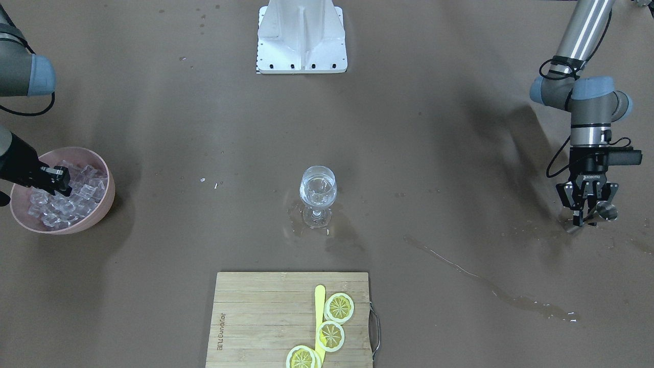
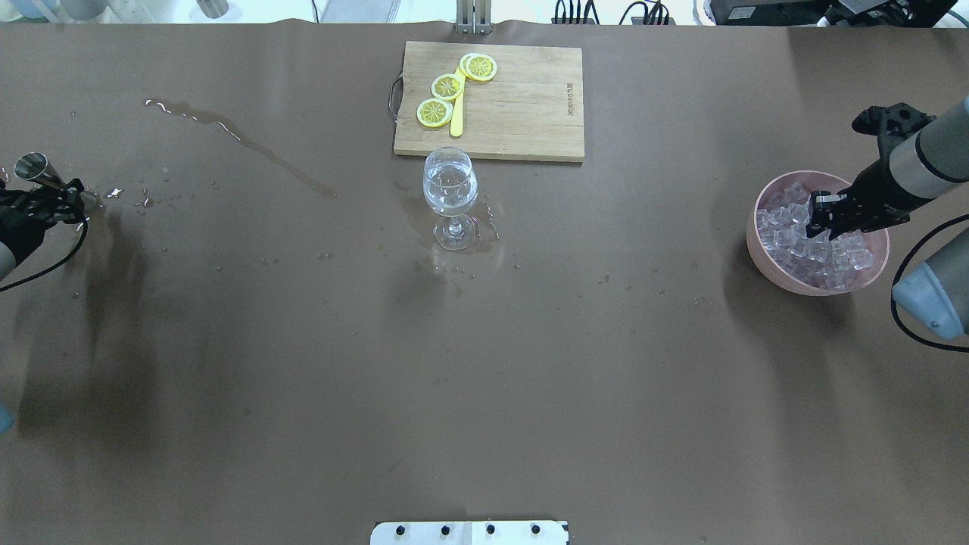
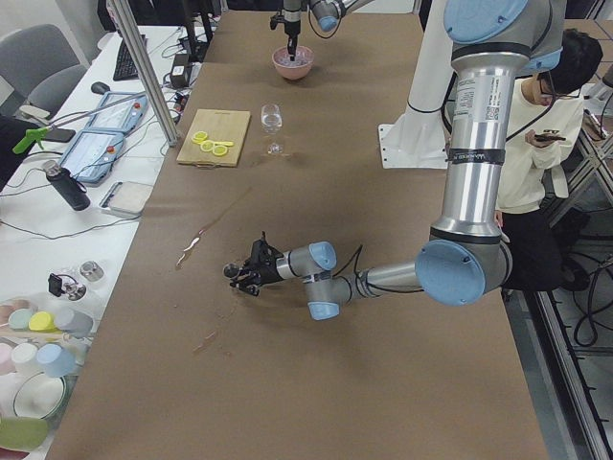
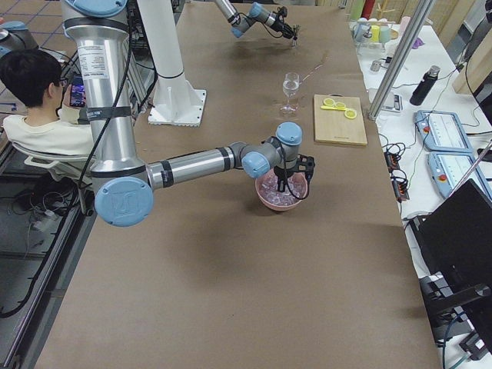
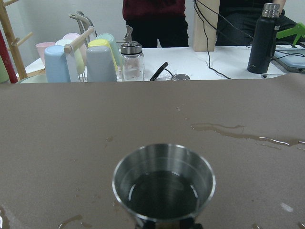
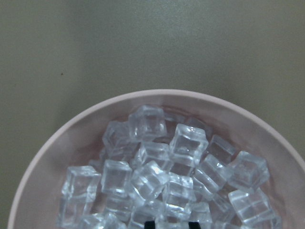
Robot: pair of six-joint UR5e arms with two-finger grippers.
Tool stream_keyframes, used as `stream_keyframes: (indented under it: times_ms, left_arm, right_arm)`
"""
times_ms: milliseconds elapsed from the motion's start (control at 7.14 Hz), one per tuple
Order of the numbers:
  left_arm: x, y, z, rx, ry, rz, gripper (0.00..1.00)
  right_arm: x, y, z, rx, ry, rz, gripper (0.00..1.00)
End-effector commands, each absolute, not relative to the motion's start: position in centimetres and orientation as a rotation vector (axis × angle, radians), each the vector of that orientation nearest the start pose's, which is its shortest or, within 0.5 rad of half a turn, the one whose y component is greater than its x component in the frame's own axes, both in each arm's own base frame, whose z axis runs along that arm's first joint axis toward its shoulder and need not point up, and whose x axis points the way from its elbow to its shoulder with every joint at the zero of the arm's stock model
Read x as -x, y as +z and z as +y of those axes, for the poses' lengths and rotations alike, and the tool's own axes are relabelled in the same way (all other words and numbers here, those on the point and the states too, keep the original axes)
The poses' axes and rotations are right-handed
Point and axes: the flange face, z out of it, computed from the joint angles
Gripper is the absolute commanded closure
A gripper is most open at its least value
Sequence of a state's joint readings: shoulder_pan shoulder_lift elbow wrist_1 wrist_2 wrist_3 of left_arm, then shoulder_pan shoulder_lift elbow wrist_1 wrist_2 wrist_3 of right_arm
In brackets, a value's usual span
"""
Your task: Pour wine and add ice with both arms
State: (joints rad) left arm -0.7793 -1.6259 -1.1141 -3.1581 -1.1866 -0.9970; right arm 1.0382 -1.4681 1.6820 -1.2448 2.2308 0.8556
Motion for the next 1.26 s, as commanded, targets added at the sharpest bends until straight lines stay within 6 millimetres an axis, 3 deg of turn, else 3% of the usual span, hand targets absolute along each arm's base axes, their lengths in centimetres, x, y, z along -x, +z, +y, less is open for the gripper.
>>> stream_keyframes:
  times_ms: [0,140,280,560,700,1121]
  left_arm:
    - [-24.1,68.3,-47.8,-1.001,-0.407,0.705,0.66]
    - [-24.2,68.2,-47.8,-1.003,-0.408,0.709,0.73]
    - [-24.2,68.1,-47.9,-1.003,-0.409,0.71,0.79]
    - [-24.1,67.9,-47.8,-1.01,-0.41,0.722,0.93]
    - [-24.3,67.3,-48.0,-1.016,-0.411,0.731,1.0]
    - [-24.1,64.4,-48.9,-1.042,-0.421,0.756,1.0]
  right_arm:
    - [20.7,49.8,-51.2,-0.006,0.134,-0.847,0.75]
    - [19.5,47.7,-51.0,0.011,0.154,-0.849,0.75]
    - [18.7,44.2,-50.1,0.023,0.167,-0.838,0.75]
    - [19.0,36.2,-50.8,0.024,0.182,-0.822,0.75]
    - [20.2,32.9,-51.6,0.038,0.205,-0.824,0.76]
    - [28.2,25.1,-51.4,0.053,0.276,-0.851,0.77]
